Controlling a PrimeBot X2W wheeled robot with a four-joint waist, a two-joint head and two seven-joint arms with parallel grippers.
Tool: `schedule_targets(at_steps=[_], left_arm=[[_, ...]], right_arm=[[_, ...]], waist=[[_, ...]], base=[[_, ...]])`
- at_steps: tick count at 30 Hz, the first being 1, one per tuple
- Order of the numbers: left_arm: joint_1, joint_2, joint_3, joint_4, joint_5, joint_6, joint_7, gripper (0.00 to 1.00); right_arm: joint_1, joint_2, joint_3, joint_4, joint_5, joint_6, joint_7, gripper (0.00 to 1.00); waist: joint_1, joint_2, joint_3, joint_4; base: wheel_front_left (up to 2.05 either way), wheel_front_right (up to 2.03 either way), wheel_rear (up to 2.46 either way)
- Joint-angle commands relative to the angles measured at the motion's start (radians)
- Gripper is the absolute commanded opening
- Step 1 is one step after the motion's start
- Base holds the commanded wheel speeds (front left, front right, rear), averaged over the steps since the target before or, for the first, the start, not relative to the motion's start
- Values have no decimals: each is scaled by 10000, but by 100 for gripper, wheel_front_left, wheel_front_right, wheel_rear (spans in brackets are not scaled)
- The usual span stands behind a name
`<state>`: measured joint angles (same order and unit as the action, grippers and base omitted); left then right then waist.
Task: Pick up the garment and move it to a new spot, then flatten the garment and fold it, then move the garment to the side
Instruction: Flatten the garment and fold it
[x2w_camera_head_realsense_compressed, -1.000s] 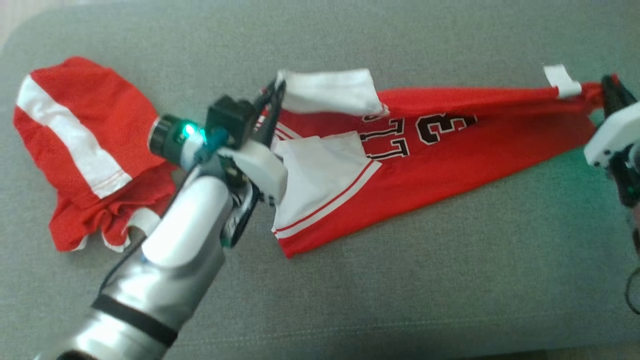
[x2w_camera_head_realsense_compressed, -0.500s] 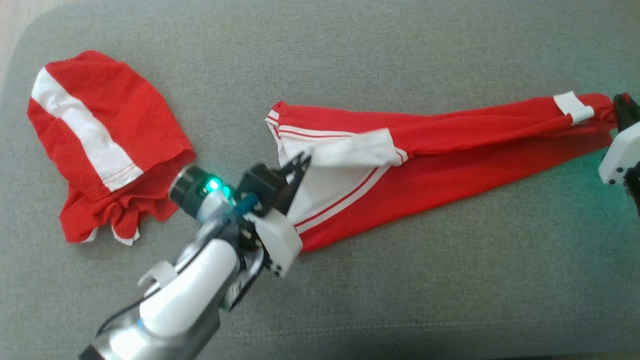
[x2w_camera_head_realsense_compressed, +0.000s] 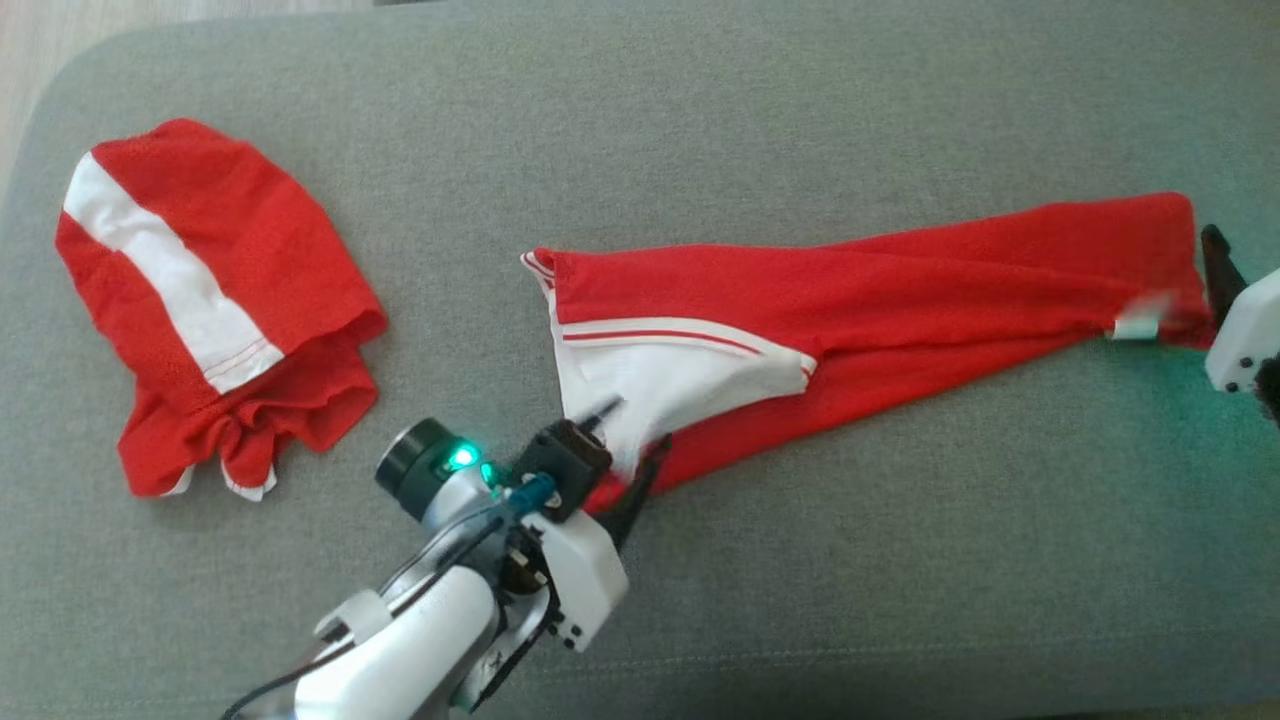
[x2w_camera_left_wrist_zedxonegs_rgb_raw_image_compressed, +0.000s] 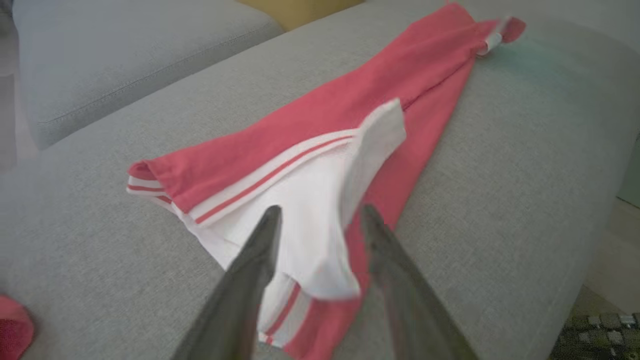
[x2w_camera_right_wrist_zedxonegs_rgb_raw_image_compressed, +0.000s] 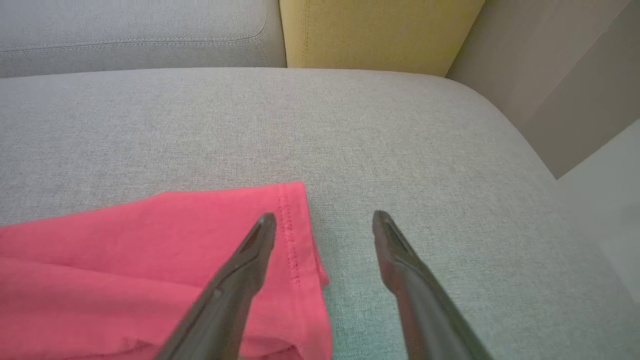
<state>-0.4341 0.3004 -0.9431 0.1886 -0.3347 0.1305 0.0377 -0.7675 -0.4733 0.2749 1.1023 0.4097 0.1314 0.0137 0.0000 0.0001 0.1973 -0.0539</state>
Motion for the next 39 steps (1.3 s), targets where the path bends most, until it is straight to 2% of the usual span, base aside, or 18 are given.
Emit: schedule_targets(at_steps=[1, 6, 13, 20, 27, 31, 39], left_arm=[[-266, 121, 472, -266, -63, 113, -174, 100], [-254, -122, 997, -127, -287, 616, -795, 100], [-227, -618, 2319, 104, -1011, 1429, -2188, 100], [-70, -1063, 3674, -38, -1424, 1852, -2951, 100], [212, -1319, 4139, -210, -1106, 1650, -2990, 100], [239, -1422, 4231, -165, -848, 1420, -2992, 100], [62, -1624, 4258, -6, -517, 1035, -2993, 100]], right_arm=[[-85, -217, 65, -222, 91, -7, -59, 100], [-2, -99, -52, -820, 572, -7, -569, 100], [328, -39, -288, -2336, 1082, -7, -1874, 100], [1199, 315, -674, -4166, 873, -7, -2552, 100], [1997, 691, -1153, -4734, 319, -7, -2206, 100], [1936, 1008, -2229, -4113, 188, -7, -1322, 100], [1229, 1287, -3771, -2578, -1274, -7, -111, 100]], waist=[[0, -1, -45, -29], [0, -1, -194, -111], [0, -1, -284, -201], [0, -1, -233, -229], [0, -1, -86, -165], [0, -1, 83, -75], [0, -1, 633, 219]], base=[[0, 0, 0], [0, 0, 0], [0, 0, 0], [0, 0, 0], [0, 0, 0], [0, 0, 0], [0, 0, 0]])
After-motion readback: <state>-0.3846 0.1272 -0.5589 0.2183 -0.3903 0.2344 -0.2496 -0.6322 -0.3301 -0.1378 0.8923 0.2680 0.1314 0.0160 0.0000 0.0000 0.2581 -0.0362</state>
